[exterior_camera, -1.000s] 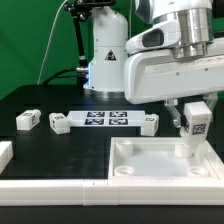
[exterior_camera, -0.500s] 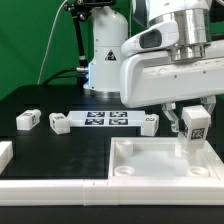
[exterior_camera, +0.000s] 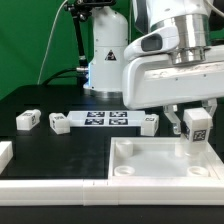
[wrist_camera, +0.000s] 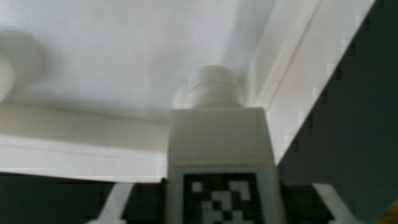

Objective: Assemble one leg

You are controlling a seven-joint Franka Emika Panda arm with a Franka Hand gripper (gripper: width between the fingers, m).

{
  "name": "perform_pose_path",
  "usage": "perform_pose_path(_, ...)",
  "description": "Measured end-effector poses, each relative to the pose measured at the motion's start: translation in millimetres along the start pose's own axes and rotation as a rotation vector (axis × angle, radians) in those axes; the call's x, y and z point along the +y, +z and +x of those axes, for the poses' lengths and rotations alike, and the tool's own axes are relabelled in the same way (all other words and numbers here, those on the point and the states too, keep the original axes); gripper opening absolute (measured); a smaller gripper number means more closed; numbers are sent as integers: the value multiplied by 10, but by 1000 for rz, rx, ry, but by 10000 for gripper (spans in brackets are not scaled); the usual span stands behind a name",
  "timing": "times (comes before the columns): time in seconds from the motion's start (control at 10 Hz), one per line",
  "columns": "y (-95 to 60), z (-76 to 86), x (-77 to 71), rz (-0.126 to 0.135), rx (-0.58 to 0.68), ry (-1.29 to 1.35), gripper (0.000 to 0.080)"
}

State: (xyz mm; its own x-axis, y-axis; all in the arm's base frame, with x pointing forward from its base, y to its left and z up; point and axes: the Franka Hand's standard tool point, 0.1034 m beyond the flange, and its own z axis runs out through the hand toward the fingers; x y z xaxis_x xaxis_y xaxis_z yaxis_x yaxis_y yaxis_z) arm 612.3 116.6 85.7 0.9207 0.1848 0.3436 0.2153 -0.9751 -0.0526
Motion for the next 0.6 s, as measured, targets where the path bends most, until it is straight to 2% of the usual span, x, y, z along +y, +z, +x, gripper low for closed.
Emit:
perform_pose_path(0.4, 100, 163, 14, 1, 21, 0, 288)
perform_pose_path(0.6, 124, 187, 53, -5, 34, 2, 288)
